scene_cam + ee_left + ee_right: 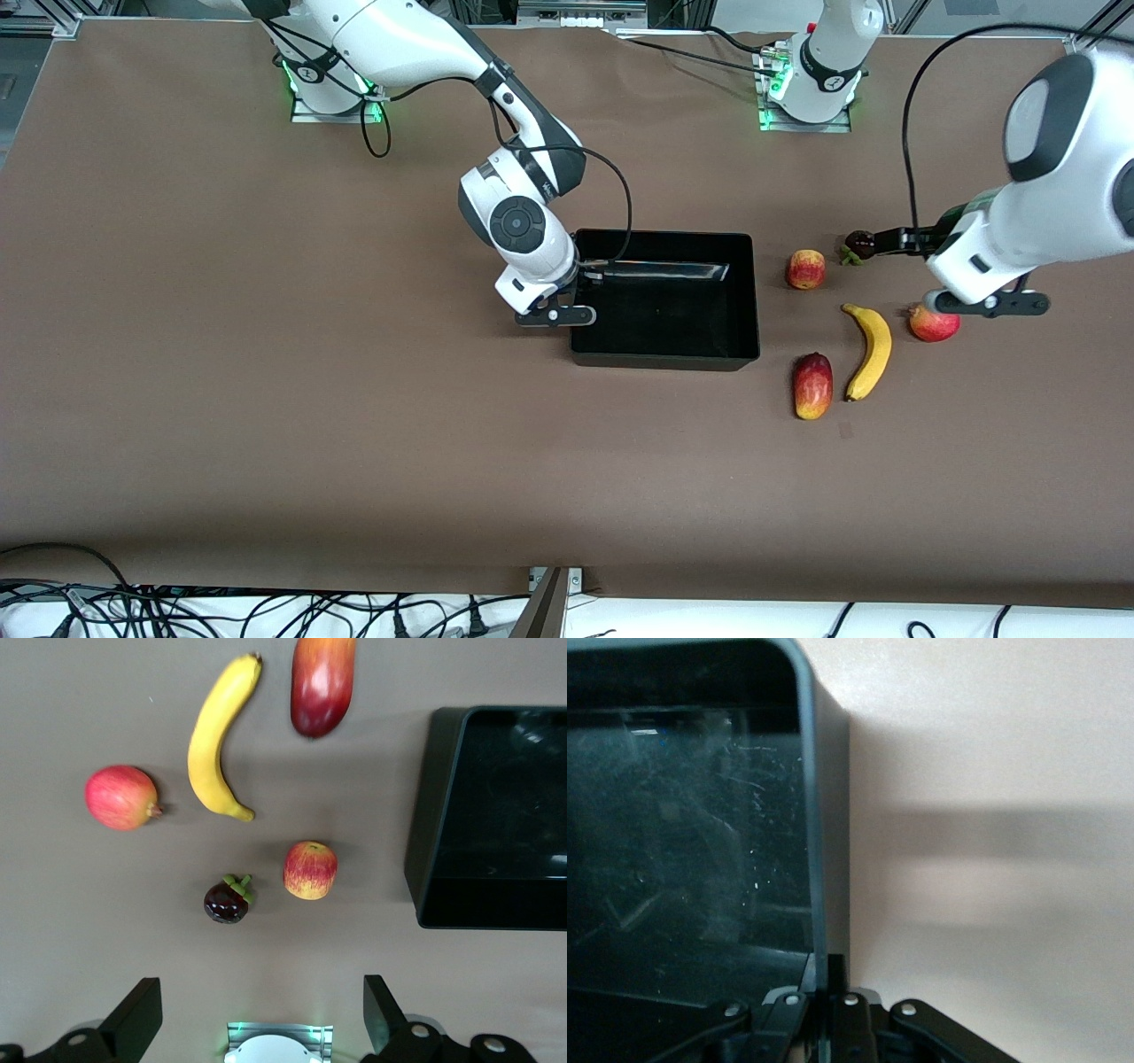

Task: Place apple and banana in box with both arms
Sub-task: 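Slide the black box with the right gripper toward the fruit, then open the right gripper off the box while the left gripper grasps the apple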

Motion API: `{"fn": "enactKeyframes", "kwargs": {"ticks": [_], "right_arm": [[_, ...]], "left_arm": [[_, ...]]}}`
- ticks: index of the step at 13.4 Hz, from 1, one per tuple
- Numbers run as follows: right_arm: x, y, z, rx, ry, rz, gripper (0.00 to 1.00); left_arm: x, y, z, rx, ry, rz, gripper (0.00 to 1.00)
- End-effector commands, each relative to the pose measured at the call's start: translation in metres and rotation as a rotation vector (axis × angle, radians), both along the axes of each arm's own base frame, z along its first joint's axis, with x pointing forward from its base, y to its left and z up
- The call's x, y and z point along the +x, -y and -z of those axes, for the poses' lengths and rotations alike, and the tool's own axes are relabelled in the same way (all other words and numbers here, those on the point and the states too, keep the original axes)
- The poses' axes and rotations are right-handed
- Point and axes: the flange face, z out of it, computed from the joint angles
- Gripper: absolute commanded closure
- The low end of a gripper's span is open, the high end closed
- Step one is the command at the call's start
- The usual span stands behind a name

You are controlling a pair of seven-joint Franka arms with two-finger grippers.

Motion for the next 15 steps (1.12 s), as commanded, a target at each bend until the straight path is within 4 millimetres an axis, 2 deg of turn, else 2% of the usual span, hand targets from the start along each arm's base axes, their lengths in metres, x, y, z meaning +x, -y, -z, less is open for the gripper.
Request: {"fn": "enactKeyframes", "kwargs": {"ticks": [1, 2, 4, 5, 7, 8, 9, 10, 12, 13, 14, 15], "right_arm": [[0.003, -0.009, 0.007, 0.021, 0.036, 0.001, 0.67], [0.006, -0.007, 0.006, 0.015, 0.047, -0.004, 0.01], [0.013, -0.002, -0.012, -0.005, 0.087, -0.034, 0.0], [0.019, 0.005, -0.035, -0.016, 0.109, -0.038, 0.0], [0.049, 0.049, -0.097, -0.045, 0.141, 0.018, 0.0], [0.068, 0.079, -0.134, -0.05, 0.186, 0.058, 0.0], [0.076, 0.104, -0.167, -0.052, 0.197, 0.082, 0.0], [0.077, 0.128, -0.189, -0.075, 0.16, 0.087, 0.0], [0.083, 0.19, -0.244, -0.092, 0.147, 0.079, 0.0], [0.081, 0.217, -0.264, -0.098, 0.118, 0.057, 0.0], [0.077, 0.239, -0.28, -0.102, 0.095, 0.025, 0.0], [0.071, 0.27, -0.296, -0.099, 0.074, 0.005, 0.0]], "left_arm": [[-0.016, 0.0, 0.049, -0.005, -0.025, 0.019, 0.0], [-0.028, 0.008, 0.063, -0.004, -0.037, 0.038, 0.0], [-0.067, 0.036, 0.108, -0.007, -0.051, 0.099, 0.0], [-0.08, 0.036, 0.124, -0.009, -0.018, 0.104, 0.0], [-0.091, 0.034, 0.159, -0.016, 0.024, 0.105, 0.0], [-0.097, 0.034, 0.176, -0.022, 0.037, 0.112, 0.0], [-0.101, 0.033, 0.188, -0.028, 0.05, 0.116, 0.0], [-0.106, 0.032, 0.202, -0.034, 0.06, 0.125, 0.0], [-0.112, 0.031, 0.227, -0.044, 0.084, 0.123, 0.0], [-0.111, 0.03, 0.243, -0.051, 0.09, 0.119, 0.0], [-0.108, 0.018, 0.26, -0.057, 0.1, 0.093, 0.0], [-0.108, 0.014, 0.272, -0.062, 0.107, 0.081, 0.0]]}}
